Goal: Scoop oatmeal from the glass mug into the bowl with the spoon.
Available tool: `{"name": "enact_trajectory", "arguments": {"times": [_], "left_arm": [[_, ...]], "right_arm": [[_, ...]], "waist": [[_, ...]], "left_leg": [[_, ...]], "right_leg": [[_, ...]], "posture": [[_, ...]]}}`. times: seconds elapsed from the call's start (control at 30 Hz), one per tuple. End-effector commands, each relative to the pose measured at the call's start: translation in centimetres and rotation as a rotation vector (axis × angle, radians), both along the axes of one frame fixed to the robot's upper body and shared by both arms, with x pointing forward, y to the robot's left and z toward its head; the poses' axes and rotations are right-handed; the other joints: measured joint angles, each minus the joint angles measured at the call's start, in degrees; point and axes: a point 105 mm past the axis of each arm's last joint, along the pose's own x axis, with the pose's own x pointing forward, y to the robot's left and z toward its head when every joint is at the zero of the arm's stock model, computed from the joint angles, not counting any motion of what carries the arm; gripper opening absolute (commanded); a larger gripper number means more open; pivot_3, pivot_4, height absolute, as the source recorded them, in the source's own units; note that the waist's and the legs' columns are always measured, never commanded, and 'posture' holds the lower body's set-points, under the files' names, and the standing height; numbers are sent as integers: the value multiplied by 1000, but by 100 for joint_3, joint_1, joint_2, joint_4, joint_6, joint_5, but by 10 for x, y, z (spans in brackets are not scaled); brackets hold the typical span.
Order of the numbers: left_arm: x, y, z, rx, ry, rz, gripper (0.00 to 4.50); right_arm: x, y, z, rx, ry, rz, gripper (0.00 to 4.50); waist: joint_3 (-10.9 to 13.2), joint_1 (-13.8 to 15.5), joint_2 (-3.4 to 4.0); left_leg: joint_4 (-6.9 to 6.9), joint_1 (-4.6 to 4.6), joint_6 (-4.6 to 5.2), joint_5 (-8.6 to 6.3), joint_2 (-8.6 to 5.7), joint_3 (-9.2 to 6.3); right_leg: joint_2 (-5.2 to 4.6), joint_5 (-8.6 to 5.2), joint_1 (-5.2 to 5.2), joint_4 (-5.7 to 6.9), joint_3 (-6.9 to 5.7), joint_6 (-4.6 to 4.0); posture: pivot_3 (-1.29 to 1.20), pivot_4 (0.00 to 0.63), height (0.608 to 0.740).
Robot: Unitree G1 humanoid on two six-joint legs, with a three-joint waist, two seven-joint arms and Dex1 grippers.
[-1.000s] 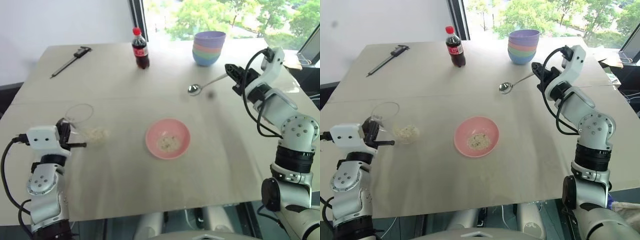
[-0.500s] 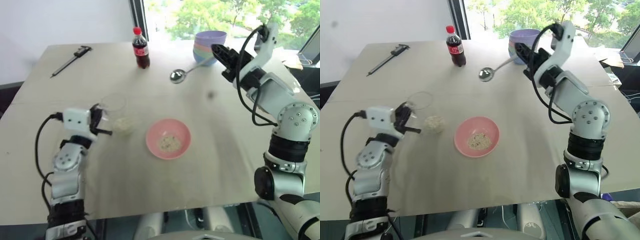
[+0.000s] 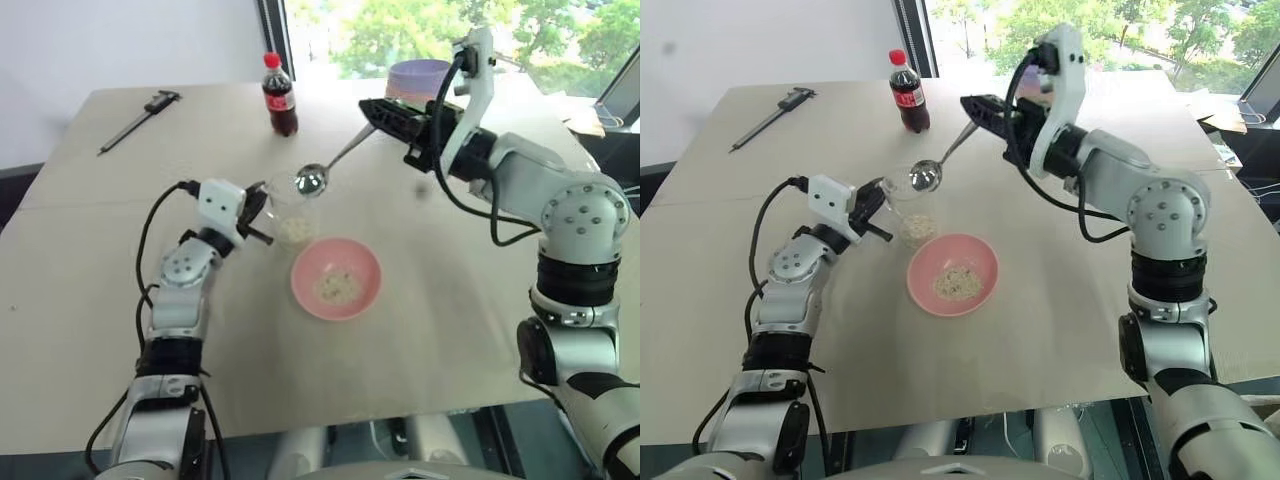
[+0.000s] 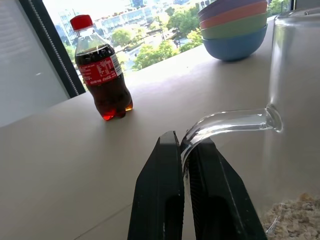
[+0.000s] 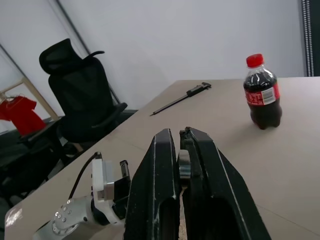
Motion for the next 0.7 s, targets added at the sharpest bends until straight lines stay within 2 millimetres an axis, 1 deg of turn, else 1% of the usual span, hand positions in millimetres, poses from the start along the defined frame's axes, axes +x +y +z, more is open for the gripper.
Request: {"name": "enact_trajectory", "arguments": {"times": [0.03,0.37,0.5,0.7], "left_arm": [[0,-5,12,44,-54,-38,86],[0,-17,12,137,-83,-98,86],[0,-18,9,152,-79,-102,86],[0,-19,7,149,-80,-107,86]], "right_arm": [[-6,10,4,-45,-72,30,0],[0,32,-15,-166,-156,73,0],[0,39,-18,-172,-196,85,0],[3,47,-26,-235,-301,90,0]], "waist": [[0,0,0],[0,1,0],[0,1,0],[0,-1,0]], "left_leg": [[0,0,0,0,-1,0],[1,-3,-3,2,-4,-9],[1,-3,-4,2,-6,-11],[2,-2,-5,3,-11,-17]], "right_leg": [[-1,0,0,0,0,0],[-2,0,-1,-1,-5,0],[-2,0,-1,-1,-6,0],[-2,0,-1,1,-9,0]], "posture": [[0,150,740],[0,150,740],[0,150,740],[0,150,740]]}}
